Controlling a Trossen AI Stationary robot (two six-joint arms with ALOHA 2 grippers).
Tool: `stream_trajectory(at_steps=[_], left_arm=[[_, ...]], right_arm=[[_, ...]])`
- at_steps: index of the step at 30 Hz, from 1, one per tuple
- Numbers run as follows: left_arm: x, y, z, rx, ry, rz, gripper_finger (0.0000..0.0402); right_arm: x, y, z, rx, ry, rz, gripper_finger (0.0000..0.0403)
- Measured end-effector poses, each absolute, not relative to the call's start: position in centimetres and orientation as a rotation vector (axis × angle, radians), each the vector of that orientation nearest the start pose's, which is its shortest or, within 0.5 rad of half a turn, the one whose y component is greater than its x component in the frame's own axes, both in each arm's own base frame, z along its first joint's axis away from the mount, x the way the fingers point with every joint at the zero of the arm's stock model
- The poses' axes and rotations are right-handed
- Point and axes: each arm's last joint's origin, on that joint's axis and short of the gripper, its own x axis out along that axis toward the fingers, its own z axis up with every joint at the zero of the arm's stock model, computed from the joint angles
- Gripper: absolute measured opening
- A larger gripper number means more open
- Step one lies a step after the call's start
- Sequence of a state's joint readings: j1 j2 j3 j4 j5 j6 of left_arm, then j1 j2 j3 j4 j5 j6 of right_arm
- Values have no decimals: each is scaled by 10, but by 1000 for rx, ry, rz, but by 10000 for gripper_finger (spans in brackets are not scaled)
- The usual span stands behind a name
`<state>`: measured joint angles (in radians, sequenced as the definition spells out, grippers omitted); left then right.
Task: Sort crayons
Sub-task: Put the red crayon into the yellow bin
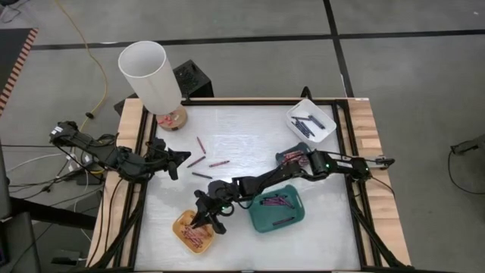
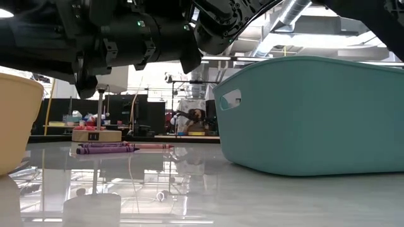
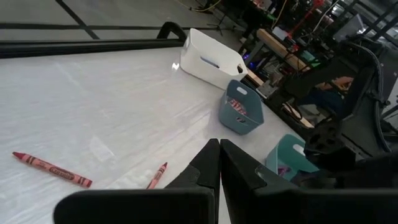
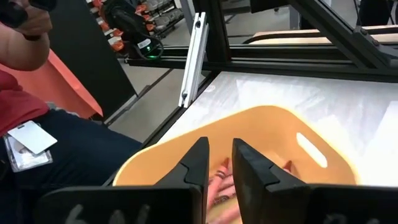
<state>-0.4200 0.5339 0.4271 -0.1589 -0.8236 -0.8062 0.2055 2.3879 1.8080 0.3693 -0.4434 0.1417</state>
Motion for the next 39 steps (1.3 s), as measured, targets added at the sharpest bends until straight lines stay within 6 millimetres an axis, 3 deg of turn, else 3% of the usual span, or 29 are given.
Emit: stream_trajectory(at_steps=[3, 9, 14, 17, 23, 29, 39], left_arm=[[125, -32, 248, -637, 43, 462, 0], [125, -33, 248, -635, 49, 459, 0], [125, -33, 248, -632, 53, 460, 0], [125, -32, 248, -626, 52, 464, 0], [125, -32, 247, -608, 46, 488, 0], [124, -32, 247, -577, 56, 492, 0], [124, -31, 245, -563, 61, 512, 0]], right_arm=[[527, 109, 190, 143, 291, 608, 71], [513, 66, 231, 81, 394, 520, 71], [496, 27, 242, -32, 574, 313, 71], [489, 5, 236, -82, 688, 179, 71], [490, -28, 211, -79, 794, 121, 72], [491, -43, 192, -95, 844, 112, 89], [497, -51, 172, -121, 871, 41, 176]])
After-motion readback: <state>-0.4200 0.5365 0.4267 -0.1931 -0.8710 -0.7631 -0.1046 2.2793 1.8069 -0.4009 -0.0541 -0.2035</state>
